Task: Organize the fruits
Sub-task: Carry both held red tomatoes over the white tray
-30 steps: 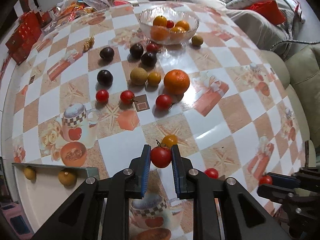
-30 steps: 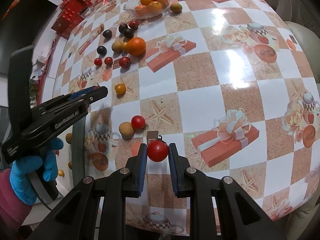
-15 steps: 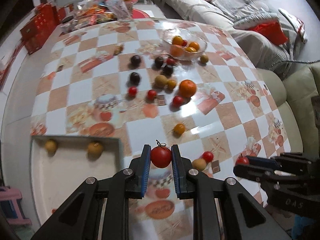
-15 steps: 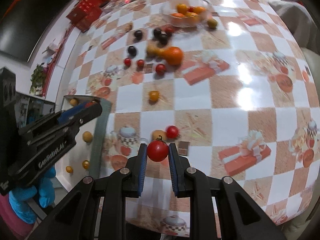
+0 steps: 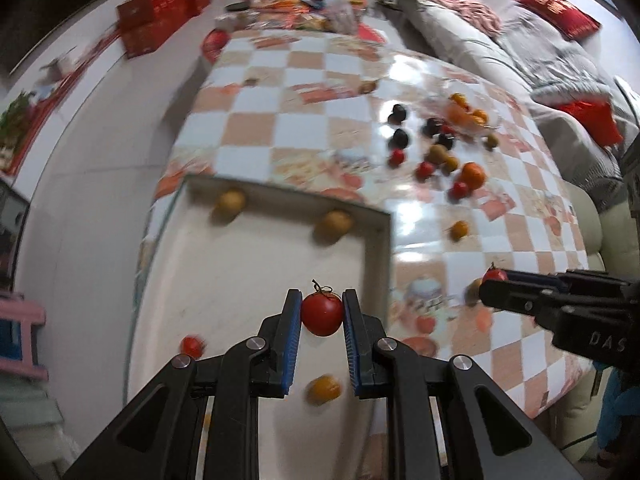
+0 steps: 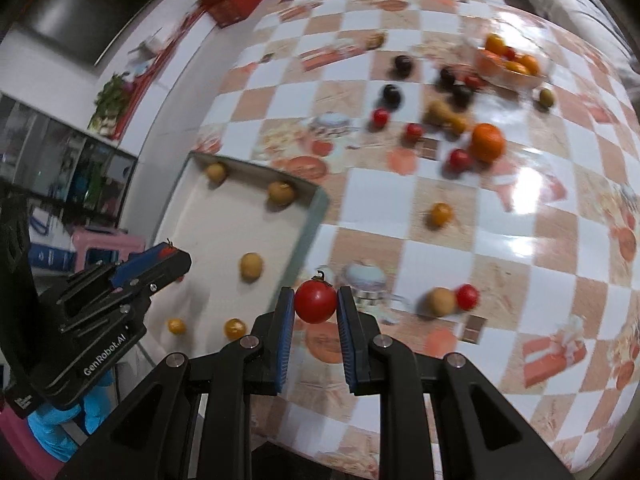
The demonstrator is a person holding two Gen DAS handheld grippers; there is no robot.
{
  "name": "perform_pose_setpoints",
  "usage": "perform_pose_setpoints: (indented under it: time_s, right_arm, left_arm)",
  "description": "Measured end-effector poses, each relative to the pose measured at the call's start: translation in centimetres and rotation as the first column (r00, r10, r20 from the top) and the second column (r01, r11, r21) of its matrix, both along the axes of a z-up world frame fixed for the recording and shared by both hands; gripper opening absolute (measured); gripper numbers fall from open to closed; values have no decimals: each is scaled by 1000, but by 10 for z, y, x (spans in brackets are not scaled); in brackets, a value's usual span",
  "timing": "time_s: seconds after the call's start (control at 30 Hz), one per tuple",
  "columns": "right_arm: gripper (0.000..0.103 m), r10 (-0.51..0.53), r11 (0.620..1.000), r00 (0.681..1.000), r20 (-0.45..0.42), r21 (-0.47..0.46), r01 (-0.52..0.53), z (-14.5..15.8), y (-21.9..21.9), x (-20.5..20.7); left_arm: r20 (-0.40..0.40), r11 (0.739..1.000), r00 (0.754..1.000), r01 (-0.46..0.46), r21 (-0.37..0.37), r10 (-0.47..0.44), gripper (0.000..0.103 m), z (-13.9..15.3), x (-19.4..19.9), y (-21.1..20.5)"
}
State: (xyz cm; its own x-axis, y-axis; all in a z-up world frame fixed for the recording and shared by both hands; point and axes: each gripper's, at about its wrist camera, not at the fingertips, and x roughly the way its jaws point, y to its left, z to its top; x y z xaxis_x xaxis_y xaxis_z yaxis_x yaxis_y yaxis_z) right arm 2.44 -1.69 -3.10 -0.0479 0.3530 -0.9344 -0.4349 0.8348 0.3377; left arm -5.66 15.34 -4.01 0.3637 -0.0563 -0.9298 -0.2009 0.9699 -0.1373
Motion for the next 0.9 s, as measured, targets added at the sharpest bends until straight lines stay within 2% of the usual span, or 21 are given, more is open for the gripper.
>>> perform_pose_setpoints:
  time_s: [0.27, 0.5, 0.77, 0.9]
  right_arm:
    - [23, 84, 996, 996, -35, -2, -84, -16, 42, -11]
    - [23, 132, 991, 991, -35, -20, -133, -38, 76, 0]
    - [23, 135, 989, 991, -22, -57, -136, -62, 98, 20]
    - [23, 139, 988, 990, -29, -72, -140, -72, 106, 26]
  left_arm:
    - [-37, 998, 997, -70, 5, 70, 22, -18, -19, 29]
    - [-59, 995, 994, -91, 38, 93, 22, -40, 3, 45]
    - [-96, 994, 993, -67, 88, 76, 22, -64, 27, 49]
    - [-112, 993, 990, -70, 91, 80, 22, -71, 33, 51]
